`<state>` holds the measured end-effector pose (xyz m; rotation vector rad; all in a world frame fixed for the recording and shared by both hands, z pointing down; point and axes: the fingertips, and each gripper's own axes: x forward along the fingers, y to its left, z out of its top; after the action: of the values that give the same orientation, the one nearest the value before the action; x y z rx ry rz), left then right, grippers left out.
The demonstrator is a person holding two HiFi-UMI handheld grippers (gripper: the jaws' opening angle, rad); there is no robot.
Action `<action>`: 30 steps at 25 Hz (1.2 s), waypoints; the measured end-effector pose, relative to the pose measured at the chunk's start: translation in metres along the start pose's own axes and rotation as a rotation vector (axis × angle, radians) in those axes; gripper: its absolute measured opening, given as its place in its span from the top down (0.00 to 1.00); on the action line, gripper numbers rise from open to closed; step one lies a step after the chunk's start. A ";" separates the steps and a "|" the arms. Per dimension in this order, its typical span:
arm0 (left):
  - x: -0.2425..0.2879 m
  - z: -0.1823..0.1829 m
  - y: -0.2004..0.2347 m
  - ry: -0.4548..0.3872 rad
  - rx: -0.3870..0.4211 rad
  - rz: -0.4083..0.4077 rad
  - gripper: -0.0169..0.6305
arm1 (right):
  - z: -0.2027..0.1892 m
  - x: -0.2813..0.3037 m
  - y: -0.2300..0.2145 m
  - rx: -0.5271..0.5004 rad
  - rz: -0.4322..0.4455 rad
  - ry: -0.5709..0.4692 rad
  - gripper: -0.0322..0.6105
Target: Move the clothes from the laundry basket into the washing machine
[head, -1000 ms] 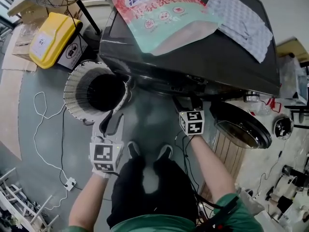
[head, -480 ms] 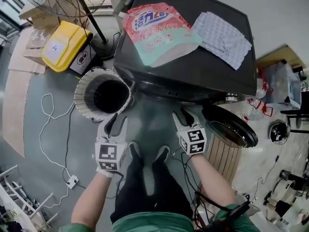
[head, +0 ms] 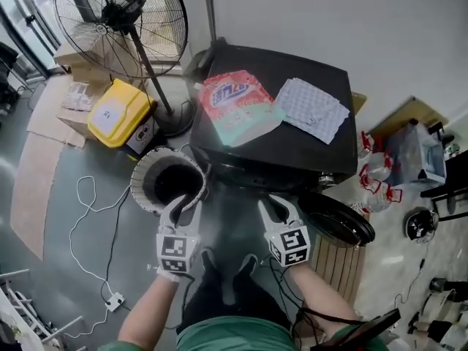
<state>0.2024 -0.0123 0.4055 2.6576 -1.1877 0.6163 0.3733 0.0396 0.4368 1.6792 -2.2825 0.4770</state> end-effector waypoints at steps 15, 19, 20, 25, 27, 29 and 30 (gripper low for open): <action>-0.077 0.119 0.029 -0.207 -0.038 0.059 0.84 | 0.126 -0.074 0.021 -0.016 -0.041 -0.160 0.89; -0.081 0.152 0.025 -0.258 -0.018 0.037 0.85 | 0.163 -0.087 0.019 -0.010 -0.068 -0.234 0.90; -0.081 0.161 0.023 -0.273 -0.012 0.029 0.85 | 0.171 -0.091 0.018 -0.009 -0.077 -0.251 0.90; -0.083 0.202 0.012 -0.348 0.017 -0.012 0.85 | 0.208 -0.109 0.009 -0.009 -0.118 -0.321 0.90; -0.084 0.216 0.009 -0.374 0.041 -0.023 0.85 | 0.218 -0.113 0.007 -0.017 -0.132 -0.340 0.90; -0.085 0.225 0.005 -0.395 0.066 -0.032 0.85 | 0.225 -0.117 0.005 -0.026 -0.143 -0.356 0.89; -0.085 0.228 0.004 -0.403 0.076 -0.037 0.85 | 0.228 -0.118 0.004 -0.028 -0.147 -0.362 0.89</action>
<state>0.2173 -0.0289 0.1630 2.9531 -1.2221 0.1206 0.3996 0.0487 0.1815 2.0398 -2.3609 0.1136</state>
